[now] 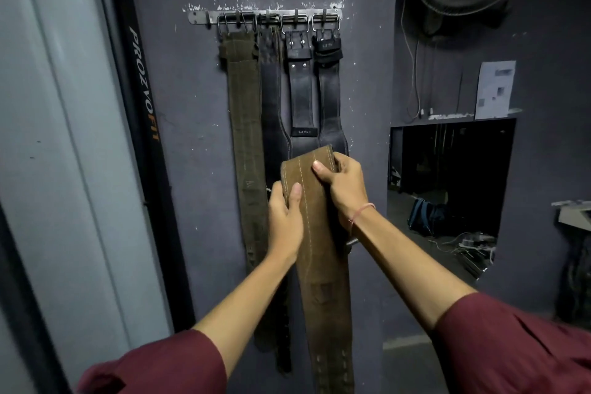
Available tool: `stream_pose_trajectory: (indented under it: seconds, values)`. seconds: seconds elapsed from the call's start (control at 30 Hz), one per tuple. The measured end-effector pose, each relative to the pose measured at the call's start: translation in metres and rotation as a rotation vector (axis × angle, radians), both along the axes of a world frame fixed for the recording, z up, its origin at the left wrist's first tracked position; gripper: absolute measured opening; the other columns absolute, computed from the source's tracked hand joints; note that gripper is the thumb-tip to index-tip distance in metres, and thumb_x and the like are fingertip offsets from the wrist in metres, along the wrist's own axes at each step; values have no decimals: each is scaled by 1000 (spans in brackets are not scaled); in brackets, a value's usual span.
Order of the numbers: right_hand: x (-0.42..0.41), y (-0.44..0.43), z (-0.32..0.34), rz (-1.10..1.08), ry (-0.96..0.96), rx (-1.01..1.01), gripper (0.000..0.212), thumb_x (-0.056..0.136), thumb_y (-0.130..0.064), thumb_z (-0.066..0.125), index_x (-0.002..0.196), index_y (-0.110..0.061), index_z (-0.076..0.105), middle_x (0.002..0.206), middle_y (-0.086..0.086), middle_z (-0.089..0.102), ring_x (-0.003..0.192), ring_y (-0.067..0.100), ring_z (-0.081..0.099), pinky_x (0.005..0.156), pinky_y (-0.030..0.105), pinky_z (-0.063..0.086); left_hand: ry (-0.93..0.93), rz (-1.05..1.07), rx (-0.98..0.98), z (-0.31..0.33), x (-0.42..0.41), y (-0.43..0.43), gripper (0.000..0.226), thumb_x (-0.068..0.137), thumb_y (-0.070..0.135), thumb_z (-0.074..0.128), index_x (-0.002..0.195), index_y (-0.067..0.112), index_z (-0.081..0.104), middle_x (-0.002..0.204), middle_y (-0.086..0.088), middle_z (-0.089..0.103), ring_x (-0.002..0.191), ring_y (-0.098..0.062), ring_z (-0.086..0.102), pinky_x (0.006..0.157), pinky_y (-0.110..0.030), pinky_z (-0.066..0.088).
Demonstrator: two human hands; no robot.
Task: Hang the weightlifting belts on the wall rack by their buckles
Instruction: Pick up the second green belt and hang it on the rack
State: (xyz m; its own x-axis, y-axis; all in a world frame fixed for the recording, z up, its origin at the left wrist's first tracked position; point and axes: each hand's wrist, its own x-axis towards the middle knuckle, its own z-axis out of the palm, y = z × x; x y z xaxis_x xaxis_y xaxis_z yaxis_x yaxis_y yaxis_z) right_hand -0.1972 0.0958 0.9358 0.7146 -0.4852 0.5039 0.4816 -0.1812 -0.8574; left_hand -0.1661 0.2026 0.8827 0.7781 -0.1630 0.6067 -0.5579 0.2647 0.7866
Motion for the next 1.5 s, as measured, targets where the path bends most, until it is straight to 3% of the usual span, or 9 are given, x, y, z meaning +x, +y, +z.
stream_pose_trajectory:
  seconds: [0.1,0.23,0.4,0.63,0.77,0.97,1.17,1.37,1.5]
  values:
    - [-8,-8,-8,61,-26,15,17,91,-12,66,107,-7,68,103,13,74,99,29,71,90,48,57,-42,41,-34,7,-1,-9,22,103,25,47,101,4,54,99,-19,65,91,-30,64,83,-44,53]
    - [-30,-8,-78,128,4,45,27,90,0,64,116,-4,64,111,11,73,105,24,70,90,37,58,-57,73,-39,16,5,-16,25,104,26,46,94,3,52,86,-15,60,78,-23,58,78,-46,51]
    - [-43,1,-168,153,192,64,16,88,8,64,81,-7,64,88,8,75,90,27,72,76,29,58,-40,134,-31,16,21,-12,23,103,28,46,90,9,51,80,-7,57,74,-18,54,74,-40,48]
    - [-16,1,-70,128,-16,20,14,90,1,65,102,8,62,97,20,72,88,24,71,82,39,59,-4,163,-72,23,28,-5,31,104,29,44,93,0,51,82,-11,54,75,-21,53,74,-43,48]
    - [-29,8,-113,203,45,41,29,84,4,70,113,0,65,108,9,75,101,23,71,86,33,58,21,129,-88,29,31,-1,25,104,29,46,91,8,52,83,-11,56,77,-22,54,76,-46,50]
    - [-45,9,-127,230,112,74,28,95,-15,63,122,-9,63,115,6,73,107,23,70,90,35,58,33,73,-27,22,22,-8,22,104,25,45,89,12,52,77,0,56,68,-8,54,65,-22,46]
    - [-10,-1,-27,122,121,283,32,97,-23,60,116,2,63,97,14,73,88,26,71,72,34,58,-12,0,17,14,9,-6,25,101,28,52,101,3,56,88,-5,64,78,-11,63,73,-30,54]
    - [-2,17,-14,39,45,370,22,95,-8,59,113,5,63,93,15,71,79,20,68,63,29,57,-6,-54,89,-46,-8,18,27,87,23,73,110,28,60,107,11,72,101,0,68,87,-17,53]
    - [-5,15,-6,-1,11,372,19,94,-7,60,112,-1,64,95,14,74,83,21,71,68,32,58,127,-90,126,-109,-16,20,21,84,21,76,104,21,69,101,4,77,98,-12,72,90,-39,58]
